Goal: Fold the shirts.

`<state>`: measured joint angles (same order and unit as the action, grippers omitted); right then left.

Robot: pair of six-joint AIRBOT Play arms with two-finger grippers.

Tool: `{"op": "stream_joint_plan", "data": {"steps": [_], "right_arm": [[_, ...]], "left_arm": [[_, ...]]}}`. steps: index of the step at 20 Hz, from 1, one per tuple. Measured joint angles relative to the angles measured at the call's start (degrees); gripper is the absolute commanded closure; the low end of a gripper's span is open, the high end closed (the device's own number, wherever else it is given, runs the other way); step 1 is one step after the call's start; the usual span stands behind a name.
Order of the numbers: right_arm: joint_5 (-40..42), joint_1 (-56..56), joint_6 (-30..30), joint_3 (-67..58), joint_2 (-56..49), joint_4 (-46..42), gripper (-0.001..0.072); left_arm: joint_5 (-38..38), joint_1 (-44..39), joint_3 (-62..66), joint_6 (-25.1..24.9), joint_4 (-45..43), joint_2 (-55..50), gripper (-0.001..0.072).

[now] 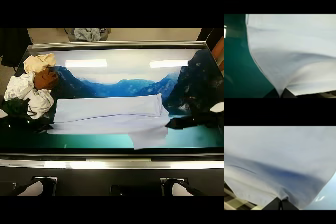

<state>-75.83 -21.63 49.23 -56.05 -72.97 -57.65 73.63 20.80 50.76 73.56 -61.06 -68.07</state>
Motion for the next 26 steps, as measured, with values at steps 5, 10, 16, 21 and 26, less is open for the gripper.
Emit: {"op": "stream_joint_plan", "data": {"steps": [5, 10, 16, 21, 26], "right_arm": [[6.32, 6.01, 5.07, -17.86, -11.89, 1.38, 0.0668], [12.44, 10.21, 7.8, -27.85, -24.13, 3.58, 0.0666], [18.49, 13.0, 8.07, -30.01, -30.29, 4.33, 0.0467], [16.35, 9.4, 3.45, -30.36, -27.5, 2.21, 0.0001], [1.75, -2.25, 2.6, -29.11, -29.49, 2.36, 0.0]], "left_arm": [[-0.02, -0.04, 14.75, 2.12, 1.14, -10.6, 0.067], [-0.28, -2.38, 30.05, 2.86, 4.94, -26.53, 0.0668], [-0.57, -4.31, 38.62, 4.92, 6.38, -38.34, 0.0284], [2.43, -2.56, 44.37, 6.16, 6.38, -39.15, -0.0002], [5.03, -1.77, 47.47, 6.16, 6.86, -33.05, 0.0009]]}}
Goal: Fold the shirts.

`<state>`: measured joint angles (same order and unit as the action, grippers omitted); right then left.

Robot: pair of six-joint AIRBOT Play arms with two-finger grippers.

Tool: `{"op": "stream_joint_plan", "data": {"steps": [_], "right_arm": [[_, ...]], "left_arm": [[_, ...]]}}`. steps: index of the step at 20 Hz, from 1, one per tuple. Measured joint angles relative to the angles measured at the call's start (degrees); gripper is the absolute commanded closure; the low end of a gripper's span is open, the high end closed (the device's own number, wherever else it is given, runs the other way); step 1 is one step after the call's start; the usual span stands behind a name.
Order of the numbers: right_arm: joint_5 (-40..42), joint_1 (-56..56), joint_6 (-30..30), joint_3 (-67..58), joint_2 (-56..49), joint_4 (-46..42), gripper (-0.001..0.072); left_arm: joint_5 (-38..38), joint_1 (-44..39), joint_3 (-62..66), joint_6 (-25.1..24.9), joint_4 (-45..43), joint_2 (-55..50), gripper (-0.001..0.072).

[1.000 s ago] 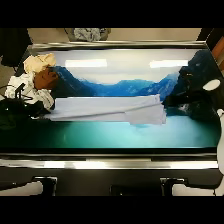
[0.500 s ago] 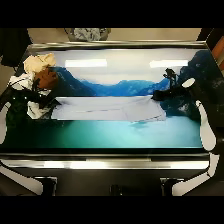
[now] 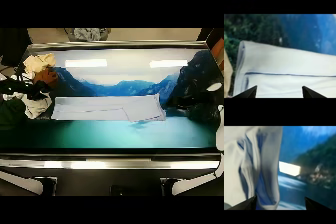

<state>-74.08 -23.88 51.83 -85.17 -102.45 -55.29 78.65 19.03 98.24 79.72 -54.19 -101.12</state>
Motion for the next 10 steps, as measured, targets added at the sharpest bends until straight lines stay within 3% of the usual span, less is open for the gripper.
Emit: {"op": "stream_joint_plan", "data": {"steps": [4, 9, 10], "right_arm": [[-4.96, -3.34, -0.07, 0.87, -4.17, 5.2, 0.0001], [-7.04, 0.33, -0.09, 1.03, -8.17, 12.17, 0.0002], [-7.02, 1.51, -0.13, 1.07, -8.68, 13.2, 0.0036]], "left_arm": [[0.7, -1.44, 0.55, 0.0, -0.02, 5.07, 0.0009], [0.9, -5.81, 0.7, 0.0, 0.04, 9.18, 0.0008], [0.87, -6.88, 0.72, 0.0, 0.04, 9.73, 0.0008]]}}
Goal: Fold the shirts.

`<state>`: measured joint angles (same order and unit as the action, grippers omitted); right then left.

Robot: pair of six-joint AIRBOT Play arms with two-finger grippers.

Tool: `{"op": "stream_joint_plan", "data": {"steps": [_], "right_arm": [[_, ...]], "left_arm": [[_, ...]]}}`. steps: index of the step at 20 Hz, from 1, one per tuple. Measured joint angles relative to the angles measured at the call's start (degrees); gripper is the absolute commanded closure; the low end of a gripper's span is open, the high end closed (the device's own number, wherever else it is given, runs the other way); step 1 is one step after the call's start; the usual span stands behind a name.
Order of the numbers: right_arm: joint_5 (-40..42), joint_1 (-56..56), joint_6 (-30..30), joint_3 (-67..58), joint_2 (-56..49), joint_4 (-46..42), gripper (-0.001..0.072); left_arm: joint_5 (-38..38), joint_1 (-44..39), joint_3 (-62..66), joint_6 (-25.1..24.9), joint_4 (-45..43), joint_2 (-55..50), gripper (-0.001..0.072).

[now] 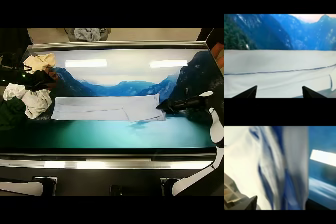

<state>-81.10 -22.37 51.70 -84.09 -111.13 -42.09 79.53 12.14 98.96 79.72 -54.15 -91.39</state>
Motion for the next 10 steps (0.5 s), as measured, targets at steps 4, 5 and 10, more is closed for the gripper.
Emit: {"op": "stream_joint_plan", "data": {"steps": [4, 5, 10], "right_arm": [[4.52, 4.24, -0.04, 0.28, -0.76, 1.4, 0.0663], [6.14, 5.07, -0.02, 0.24, -0.2, 2.71, 0.0664], [9.99, 8.13, 0.37, 0.15, 8.17, 4.31, 0.0666]], "left_arm": [[-0.09, -4.94, -0.04, -0.48, 0.02, 0.48, 0.0373], [-0.37, -6.51, -0.04, -1.2, -0.09, 0.28, 0.0647], [-4.44, -17.94, -0.07, -2.19, 0.24, -4.0, 0.0663]]}}
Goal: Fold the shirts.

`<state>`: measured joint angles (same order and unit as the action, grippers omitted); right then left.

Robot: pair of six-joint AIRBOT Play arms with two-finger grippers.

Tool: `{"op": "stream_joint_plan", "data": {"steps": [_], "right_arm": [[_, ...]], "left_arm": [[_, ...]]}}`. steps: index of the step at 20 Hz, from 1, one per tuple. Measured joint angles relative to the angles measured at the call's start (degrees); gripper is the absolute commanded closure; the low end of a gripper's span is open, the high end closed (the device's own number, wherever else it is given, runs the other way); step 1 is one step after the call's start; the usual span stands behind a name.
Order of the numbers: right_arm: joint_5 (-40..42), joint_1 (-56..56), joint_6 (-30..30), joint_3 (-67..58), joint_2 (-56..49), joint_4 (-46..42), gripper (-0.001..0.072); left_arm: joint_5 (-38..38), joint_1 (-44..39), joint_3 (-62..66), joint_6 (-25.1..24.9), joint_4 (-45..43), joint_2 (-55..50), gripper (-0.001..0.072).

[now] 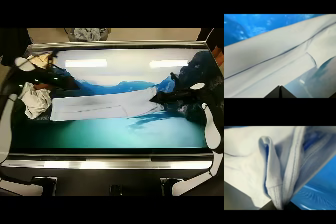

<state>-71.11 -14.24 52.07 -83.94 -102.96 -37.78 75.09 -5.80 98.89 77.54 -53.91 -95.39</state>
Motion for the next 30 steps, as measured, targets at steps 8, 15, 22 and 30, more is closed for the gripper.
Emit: {"op": "stream_joint_plan", "data": {"steps": [8, 15, 22, 30], "right_arm": [[-7.54, 2.4, 7.28, 0.0, 19.65, -7.63, 0.0666], [-17.16, 2.71, 13.53, 0.0, 34.25, -13.9, 0.0665], [-15.39, 2.95, 16.39, 0.0, 36.22, -12.44, 0.0666], [2.56, 19.28, 16.96, -0.96, 21.9, -3.82, 0.0666]], "left_arm": [[-10.86, -16.94, 0.0, 4.92, 8.85, -13.57, 0.0663], [-17.09, -24.9, 0.0, 5.46, 26.05, -23.3, 0.0665], [-22.8, -28.57, -0.04, 5.64, 28.11, -23.02, 0.0668], [-12.55, -6.32, -0.02, 13.2, -9.88, 1.27, 0.0667]]}}
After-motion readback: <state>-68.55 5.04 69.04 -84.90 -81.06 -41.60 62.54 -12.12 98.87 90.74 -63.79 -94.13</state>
